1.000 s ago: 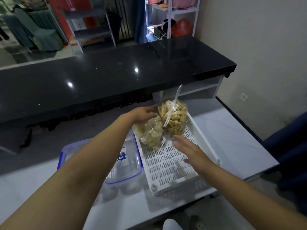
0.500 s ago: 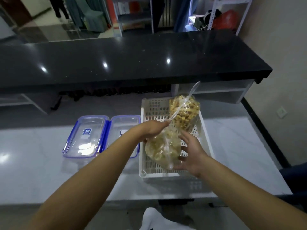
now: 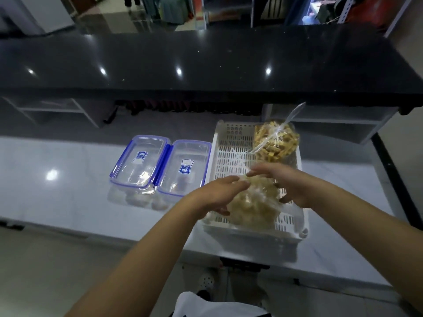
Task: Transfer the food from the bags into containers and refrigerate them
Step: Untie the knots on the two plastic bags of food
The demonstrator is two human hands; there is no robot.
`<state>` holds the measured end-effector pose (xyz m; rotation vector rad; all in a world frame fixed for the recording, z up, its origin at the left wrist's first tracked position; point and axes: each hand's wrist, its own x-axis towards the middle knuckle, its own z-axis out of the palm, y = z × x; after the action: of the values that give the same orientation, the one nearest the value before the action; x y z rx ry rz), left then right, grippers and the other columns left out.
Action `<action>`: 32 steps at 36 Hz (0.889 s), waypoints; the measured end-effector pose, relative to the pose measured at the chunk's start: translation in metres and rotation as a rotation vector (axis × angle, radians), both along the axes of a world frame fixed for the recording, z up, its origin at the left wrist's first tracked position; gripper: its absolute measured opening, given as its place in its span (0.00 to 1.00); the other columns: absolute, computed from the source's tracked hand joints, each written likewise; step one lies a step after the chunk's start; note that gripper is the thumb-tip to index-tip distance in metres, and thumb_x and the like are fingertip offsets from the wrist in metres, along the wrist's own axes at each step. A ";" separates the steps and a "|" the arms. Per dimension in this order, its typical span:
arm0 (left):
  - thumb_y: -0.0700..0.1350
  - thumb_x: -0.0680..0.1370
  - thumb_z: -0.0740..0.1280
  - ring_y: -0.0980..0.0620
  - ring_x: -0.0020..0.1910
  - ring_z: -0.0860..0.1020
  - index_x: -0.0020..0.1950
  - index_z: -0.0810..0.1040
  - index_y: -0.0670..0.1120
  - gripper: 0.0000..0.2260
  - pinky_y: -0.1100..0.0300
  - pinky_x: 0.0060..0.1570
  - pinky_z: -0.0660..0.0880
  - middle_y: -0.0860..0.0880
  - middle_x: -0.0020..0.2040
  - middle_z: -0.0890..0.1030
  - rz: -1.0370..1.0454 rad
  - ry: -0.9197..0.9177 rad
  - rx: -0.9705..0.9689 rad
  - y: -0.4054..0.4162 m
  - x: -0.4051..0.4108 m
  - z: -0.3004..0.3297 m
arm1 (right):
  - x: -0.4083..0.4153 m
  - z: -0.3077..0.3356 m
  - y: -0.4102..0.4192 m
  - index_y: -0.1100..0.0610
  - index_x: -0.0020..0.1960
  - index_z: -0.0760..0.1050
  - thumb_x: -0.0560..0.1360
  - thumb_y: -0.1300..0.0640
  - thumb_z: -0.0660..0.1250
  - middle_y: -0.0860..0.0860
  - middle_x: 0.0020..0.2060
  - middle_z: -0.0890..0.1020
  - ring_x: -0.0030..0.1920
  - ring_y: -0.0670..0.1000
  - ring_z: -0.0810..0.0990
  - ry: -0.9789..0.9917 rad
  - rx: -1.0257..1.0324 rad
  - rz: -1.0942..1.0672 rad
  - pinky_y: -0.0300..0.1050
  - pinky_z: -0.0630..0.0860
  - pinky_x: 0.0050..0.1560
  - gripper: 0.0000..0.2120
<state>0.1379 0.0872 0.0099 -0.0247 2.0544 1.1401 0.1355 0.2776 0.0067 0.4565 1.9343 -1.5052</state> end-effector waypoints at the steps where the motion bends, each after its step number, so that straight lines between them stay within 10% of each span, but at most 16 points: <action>1: 0.64 0.78 0.64 0.48 0.57 0.79 0.79 0.63 0.57 0.31 0.57 0.52 0.81 0.51 0.77 0.68 -0.003 0.006 -0.006 -0.003 0.006 -0.004 | 0.003 -0.001 0.002 0.44 0.62 0.79 0.77 0.40 0.66 0.46 0.66 0.73 0.64 0.52 0.71 0.030 0.028 0.043 0.56 0.69 0.58 0.16; 4: 0.65 0.74 0.69 0.49 0.68 0.75 0.79 0.62 0.60 0.35 0.57 0.60 0.76 0.51 0.77 0.68 -0.028 0.091 -0.018 -0.013 0.019 -0.014 | 0.016 -0.005 0.005 0.39 0.60 0.79 0.77 0.42 0.67 0.41 0.62 0.75 0.58 0.46 0.74 0.102 0.087 0.177 0.47 0.70 0.48 0.12; 18: 0.62 0.78 0.65 0.47 0.81 0.46 0.80 0.59 0.57 0.32 0.47 0.78 0.49 0.50 0.83 0.49 -0.160 0.885 -0.306 -0.008 0.044 -0.019 | 0.024 0.002 0.035 0.36 0.71 0.70 0.75 0.43 0.71 0.42 0.77 0.62 0.75 0.45 0.63 0.553 0.615 0.666 0.44 0.63 0.71 0.25; 32: 0.46 0.76 0.72 0.48 0.62 0.77 0.51 0.85 0.47 0.07 0.54 0.62 0.70 0.49 0.61 0.83 -0.102 0.991 -0.216 0.003 0.032 -0.041 | 0.018 -0.013 0.022 0.51 0.50 0.84 0.77 0.55 0.72 0.45 0.67 0.77 0.65 0.49 0.76 0.735 0.676 0.562 0.43 0.71 0.63 0.03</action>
<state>0.1704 0.0906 -0.0315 0.6495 2.9814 0.9356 0.1535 0.2995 -0.0059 -0.4319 2.8182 -0.6508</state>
